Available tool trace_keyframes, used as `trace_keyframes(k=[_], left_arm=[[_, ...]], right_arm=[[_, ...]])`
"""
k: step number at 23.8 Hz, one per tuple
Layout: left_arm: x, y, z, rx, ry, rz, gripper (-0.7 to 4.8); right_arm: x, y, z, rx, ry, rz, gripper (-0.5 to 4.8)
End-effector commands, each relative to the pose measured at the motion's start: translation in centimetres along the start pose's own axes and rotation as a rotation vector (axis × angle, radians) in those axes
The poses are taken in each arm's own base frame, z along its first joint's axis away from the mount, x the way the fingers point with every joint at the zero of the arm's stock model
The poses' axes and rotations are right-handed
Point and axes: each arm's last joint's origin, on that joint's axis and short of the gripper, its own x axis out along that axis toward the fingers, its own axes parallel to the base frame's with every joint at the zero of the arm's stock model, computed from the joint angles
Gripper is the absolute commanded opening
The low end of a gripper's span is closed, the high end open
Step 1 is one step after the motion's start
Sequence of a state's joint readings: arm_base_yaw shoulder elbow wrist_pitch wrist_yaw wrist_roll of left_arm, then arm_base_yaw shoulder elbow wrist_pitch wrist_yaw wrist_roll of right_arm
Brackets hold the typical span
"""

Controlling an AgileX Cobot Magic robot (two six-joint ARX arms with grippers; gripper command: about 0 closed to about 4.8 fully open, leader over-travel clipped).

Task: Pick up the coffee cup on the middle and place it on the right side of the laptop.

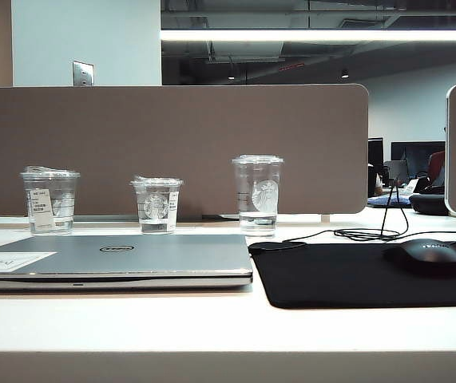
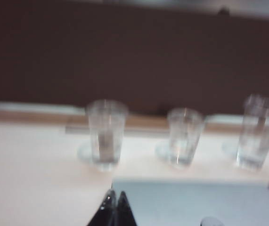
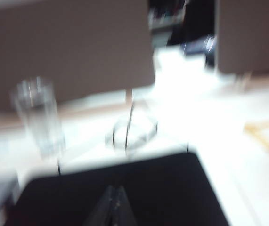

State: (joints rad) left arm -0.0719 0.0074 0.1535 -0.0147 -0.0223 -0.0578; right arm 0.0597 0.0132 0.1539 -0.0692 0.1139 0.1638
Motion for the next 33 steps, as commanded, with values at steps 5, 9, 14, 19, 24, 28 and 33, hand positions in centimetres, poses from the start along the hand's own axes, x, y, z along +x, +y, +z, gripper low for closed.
trace_keyframes(k=[5, 9, 14, 19, 24, 28, 33], left_arm=[[1.2, -0.5, 8.1, 0.025, 0.034, 0.006, -0.06], [4.1, -0.8, 10.7, 0.037, 0.1, -0.029, -0.06], [8.2, -1.2, 11.5, 0.12, 0.201, -0.1, -0.06], [11.8, -2.0, 10.7, 0.192, 0.286, -0.169, 4.43], [16.0, -3.1, 7.9, 0.149, 0.344, -0.257, 4.79], [18.6, -3.3, 5.8, 0.127, 0.339, -0.266, 4.79], [22.3, -4.4, 1.7, 0.128, 0.364, -0.297, 4.79]], right_arm=[[0.9, 1.4, 7.5, -0.041, -0.038, 0.005, -0.06], [3.8, 2.6, 12.1, -0.206, -0.047, 0.034, -0.06], [8.4, 4.3, 15.7, -0.22, 0.028, 0.229, -0.05], [11.8, 5.7, 16.8, -0.209, 0.146, 0.37, -0.05], [15.1, 7.4, 17.2, -0.207, 0.19, 0.42, -0.06], [17.1, 8.3, 17.3, -0.206, 0.209, 0.445, -0.06], [19.6, 9.0, 16.9, -0.205, 0.238, 0.45, -0.05]])
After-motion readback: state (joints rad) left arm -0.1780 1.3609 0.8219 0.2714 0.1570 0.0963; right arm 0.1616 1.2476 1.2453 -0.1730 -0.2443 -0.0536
